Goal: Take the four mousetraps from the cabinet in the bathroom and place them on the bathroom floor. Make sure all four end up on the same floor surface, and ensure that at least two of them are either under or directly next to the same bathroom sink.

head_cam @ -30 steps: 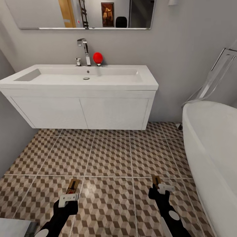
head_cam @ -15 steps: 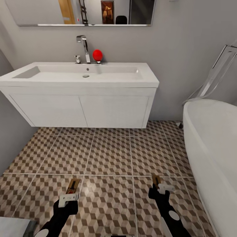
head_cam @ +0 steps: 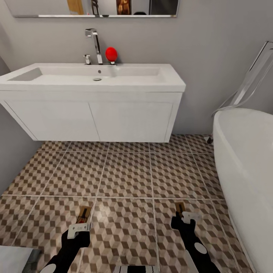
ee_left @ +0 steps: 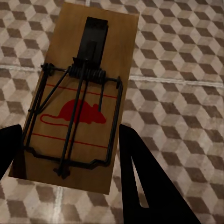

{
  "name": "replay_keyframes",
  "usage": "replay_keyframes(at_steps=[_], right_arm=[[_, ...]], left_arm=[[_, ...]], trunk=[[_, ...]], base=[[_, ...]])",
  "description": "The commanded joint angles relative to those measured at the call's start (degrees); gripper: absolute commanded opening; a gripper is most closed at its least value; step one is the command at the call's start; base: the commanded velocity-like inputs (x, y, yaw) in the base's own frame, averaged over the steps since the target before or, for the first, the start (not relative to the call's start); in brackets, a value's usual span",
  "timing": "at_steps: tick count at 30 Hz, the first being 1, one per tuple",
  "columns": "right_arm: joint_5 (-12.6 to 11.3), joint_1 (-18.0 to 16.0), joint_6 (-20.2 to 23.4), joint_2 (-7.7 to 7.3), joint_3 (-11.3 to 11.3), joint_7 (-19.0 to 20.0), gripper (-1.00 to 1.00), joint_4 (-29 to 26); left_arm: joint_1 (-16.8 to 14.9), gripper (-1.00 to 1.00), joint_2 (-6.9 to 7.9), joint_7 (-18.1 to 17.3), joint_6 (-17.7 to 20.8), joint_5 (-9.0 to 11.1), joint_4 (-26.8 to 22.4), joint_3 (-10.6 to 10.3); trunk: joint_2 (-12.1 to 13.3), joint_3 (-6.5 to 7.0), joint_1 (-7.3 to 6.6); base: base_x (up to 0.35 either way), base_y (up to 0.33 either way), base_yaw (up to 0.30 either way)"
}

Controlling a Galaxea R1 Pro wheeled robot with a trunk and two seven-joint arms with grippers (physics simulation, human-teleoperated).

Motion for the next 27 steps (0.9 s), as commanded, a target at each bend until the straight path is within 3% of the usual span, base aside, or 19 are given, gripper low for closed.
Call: replay_keyframes(at_steps=[1, 27], right_arm=[[-0.6, 0.0, -0.1, -0.03, 0.2, -0.2, -1.00, 0.0], [-0.6, 0.0, -0.1, -0.03, 0.2, -0.2, -1.00, 0.0]], left_arm=[[0.0, -1.00, 0.07, 0.6, 0.2, 0.4, -0.1, -0.2], [0.0, -1.00, 0.07, 0.6, 0.2, 0.4, -0.1, -0.2]], trunk=[[-0.4, -0.31, 0.22], [-10.9, -7.37, 5.93]], base=[[0.000, 0.000, 0.000], [0.000, 0.000, 0.000]])
